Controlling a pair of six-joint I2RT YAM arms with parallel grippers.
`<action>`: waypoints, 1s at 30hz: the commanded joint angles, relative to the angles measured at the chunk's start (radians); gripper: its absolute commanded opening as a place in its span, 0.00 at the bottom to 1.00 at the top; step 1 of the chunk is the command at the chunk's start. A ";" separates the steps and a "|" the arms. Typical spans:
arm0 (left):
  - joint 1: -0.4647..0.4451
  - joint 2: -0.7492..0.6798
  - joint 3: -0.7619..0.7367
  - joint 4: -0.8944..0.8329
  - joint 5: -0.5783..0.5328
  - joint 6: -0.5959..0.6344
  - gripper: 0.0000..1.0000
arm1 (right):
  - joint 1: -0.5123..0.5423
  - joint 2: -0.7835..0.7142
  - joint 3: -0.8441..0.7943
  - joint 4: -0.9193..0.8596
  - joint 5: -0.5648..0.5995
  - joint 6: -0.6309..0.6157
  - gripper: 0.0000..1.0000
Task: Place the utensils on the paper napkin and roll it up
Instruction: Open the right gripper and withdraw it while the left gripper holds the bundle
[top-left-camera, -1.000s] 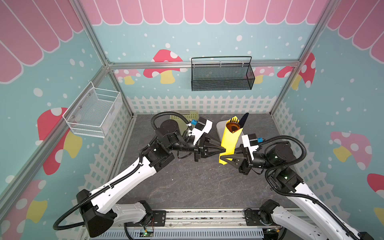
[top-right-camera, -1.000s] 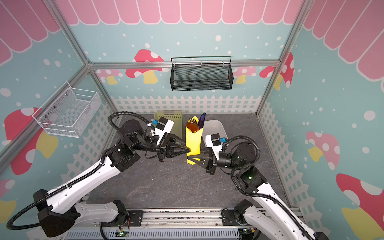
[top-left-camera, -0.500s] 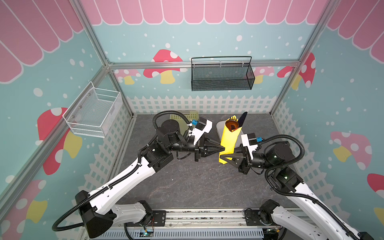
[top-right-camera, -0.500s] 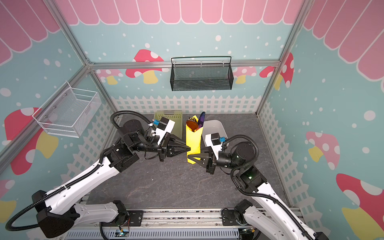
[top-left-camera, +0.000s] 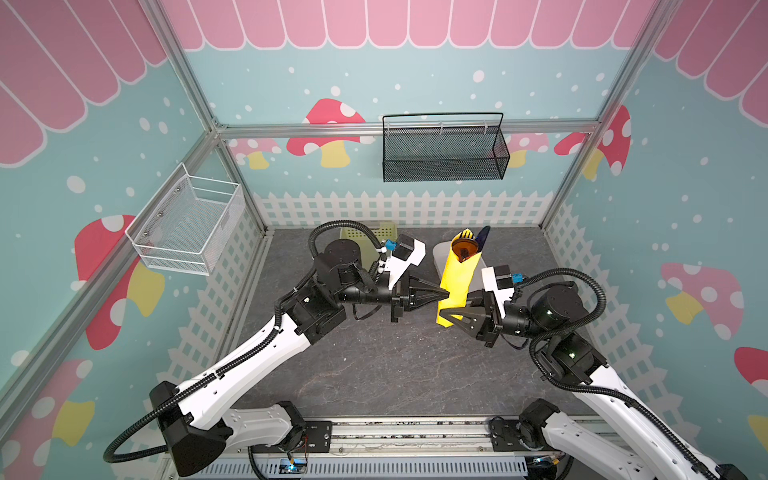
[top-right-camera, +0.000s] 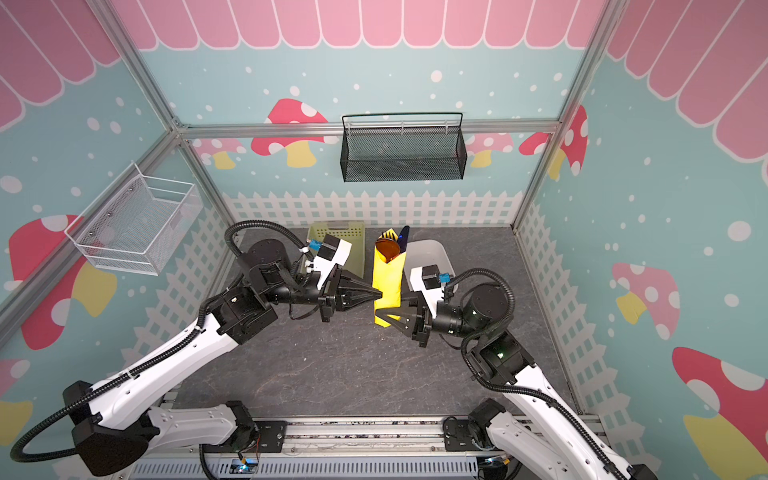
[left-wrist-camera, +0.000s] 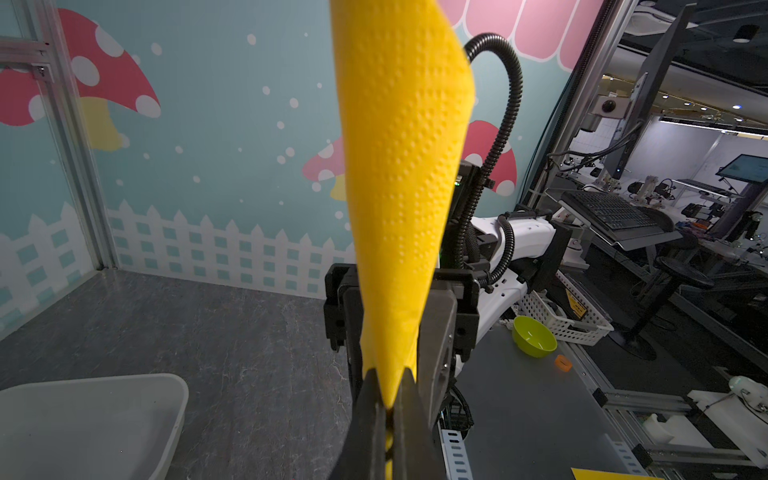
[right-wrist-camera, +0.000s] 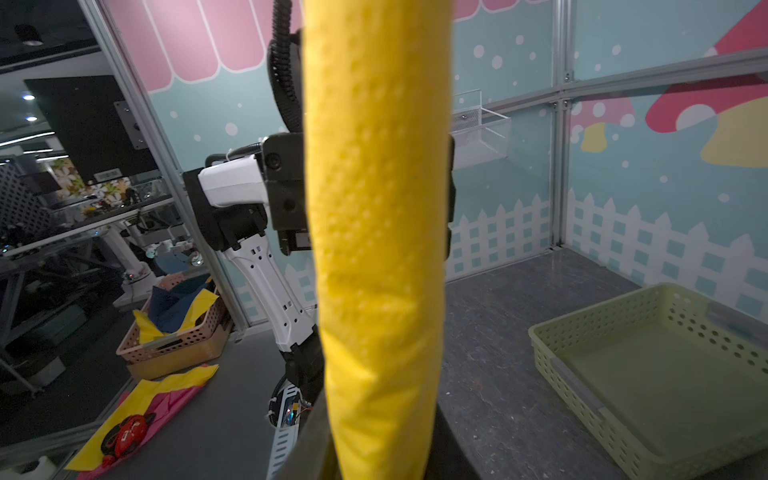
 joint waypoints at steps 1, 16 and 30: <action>0.018 -0.024 0.028 0.001 -0.025 0.034 0.00 | -0.002 -0.018 0.020 0.024 0.013 -0.021 0.34; 0.081 -0.007 0.016 0.055 -0.003 -0.009 0.00 | -0.003 -0.018 0.046 -0.070 0.089 -0.087 0.41; 0.325 0.044 0.082 -0.177 -0.013 0.084 0.00 | -0.006 -0.072 0.081 -0.240 0.324 -0.171 0.39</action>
